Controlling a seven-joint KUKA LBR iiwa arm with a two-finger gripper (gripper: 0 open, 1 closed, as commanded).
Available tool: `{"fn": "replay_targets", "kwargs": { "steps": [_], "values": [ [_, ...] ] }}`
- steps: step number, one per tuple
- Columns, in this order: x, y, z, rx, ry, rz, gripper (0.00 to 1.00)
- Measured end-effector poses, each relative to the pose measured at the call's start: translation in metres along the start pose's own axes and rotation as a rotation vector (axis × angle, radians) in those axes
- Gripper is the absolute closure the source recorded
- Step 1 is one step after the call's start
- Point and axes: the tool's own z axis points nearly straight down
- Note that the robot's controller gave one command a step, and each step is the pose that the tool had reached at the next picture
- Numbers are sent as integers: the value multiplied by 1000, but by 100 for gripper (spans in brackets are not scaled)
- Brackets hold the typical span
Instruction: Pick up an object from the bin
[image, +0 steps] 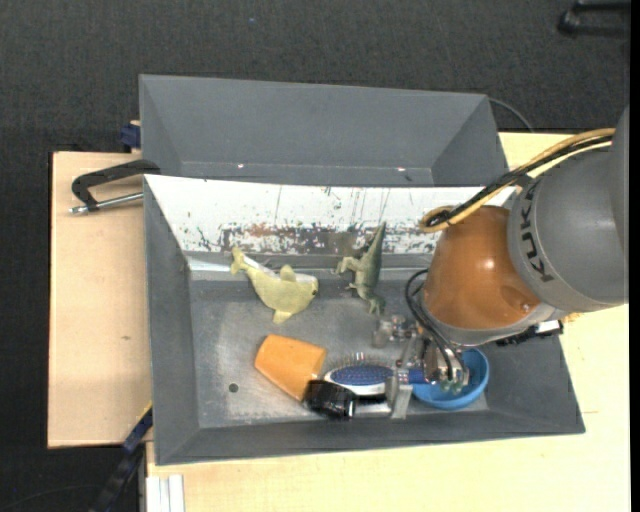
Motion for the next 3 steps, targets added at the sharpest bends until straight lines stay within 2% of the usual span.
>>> {"fn": "replay_targets", "kwargs": {
  "steps": [1,2,3],
  "values": [
    [-4,-29,-33,-3,-22,85,0],
    [-3,14,-32,-5,-19,124,0],
    [-3,14,-2,-6,-8,402,0]
  ]
}}
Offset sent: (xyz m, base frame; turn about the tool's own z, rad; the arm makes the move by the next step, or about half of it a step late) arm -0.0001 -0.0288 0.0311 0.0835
